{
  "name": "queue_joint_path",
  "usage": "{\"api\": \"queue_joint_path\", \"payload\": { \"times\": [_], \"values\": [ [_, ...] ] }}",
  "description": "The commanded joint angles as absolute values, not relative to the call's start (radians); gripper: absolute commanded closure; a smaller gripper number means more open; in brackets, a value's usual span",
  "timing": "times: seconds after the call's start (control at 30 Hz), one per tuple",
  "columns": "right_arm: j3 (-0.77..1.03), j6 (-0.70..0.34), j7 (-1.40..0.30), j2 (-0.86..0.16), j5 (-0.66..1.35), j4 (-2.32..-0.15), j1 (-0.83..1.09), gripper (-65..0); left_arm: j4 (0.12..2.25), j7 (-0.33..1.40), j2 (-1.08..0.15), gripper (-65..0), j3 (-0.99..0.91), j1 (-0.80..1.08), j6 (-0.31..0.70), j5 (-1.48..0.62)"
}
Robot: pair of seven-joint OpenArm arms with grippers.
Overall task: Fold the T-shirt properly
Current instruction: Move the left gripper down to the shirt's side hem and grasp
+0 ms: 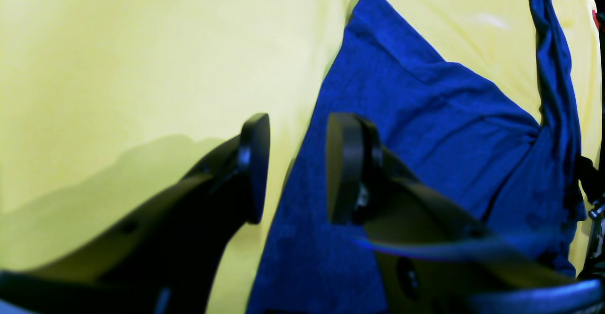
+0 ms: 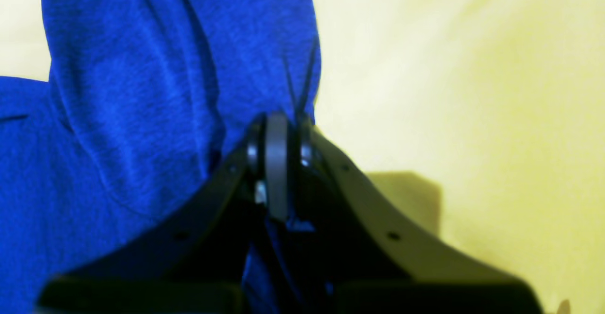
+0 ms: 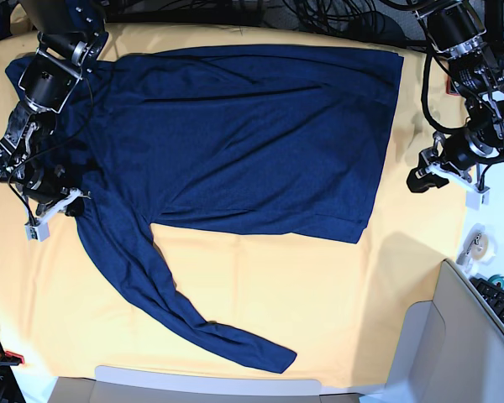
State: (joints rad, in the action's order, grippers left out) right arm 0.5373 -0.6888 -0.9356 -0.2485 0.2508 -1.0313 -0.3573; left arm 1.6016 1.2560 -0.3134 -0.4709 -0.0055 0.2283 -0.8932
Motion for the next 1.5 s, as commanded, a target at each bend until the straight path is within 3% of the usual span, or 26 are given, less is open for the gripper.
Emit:
{"api": "queue_joint_path", "payload": {
  "times": [0.0,0.23,0.43,0.7,1.07,1.47],
  "values": [
    [0.530,-0.698,-1.052,-0.237,0.199,-1.015,-0.343,0.0,1.620,1.247,-0.329,-20.2,-0.473,-0.019,0.229,-0.911],
    [0.535,-0.698,-1.052,-0.239,0.199,-1.015,-0.341,0.0,1.606,1.247,-0.329,-20.4,-0.475,-0.027,0.229,-0.911],
    [0.535,-0.698,-1.052,-0.242,0.199,-1.015,-0.341,0.0,1.431,1.259,-0.332,-28.4,-0.479,-0.133,0.229,-0.912],
    [0.536,-0.698,-1.052,-0.240,0.199,-1.017,-0.335,0.0,1.211,1.251,-0.334,-28.6,-0.473,-0.262,0.236,-0.915],
    [0.536,-0.698,-1.052,-0.239,0.199,-1.017,-0.335,0.0,1.194,1.259,-0.298,-28.6,-0.470,-0.321,0.228,-0.911],
    [0.536,-0.698,-1.050,-0.237,0.199,-1.017,-0.335,0.0,0.989,1.144,-0.302,-28.6,-0.295,-0.387,0.208,-0.915]
  ]
}}
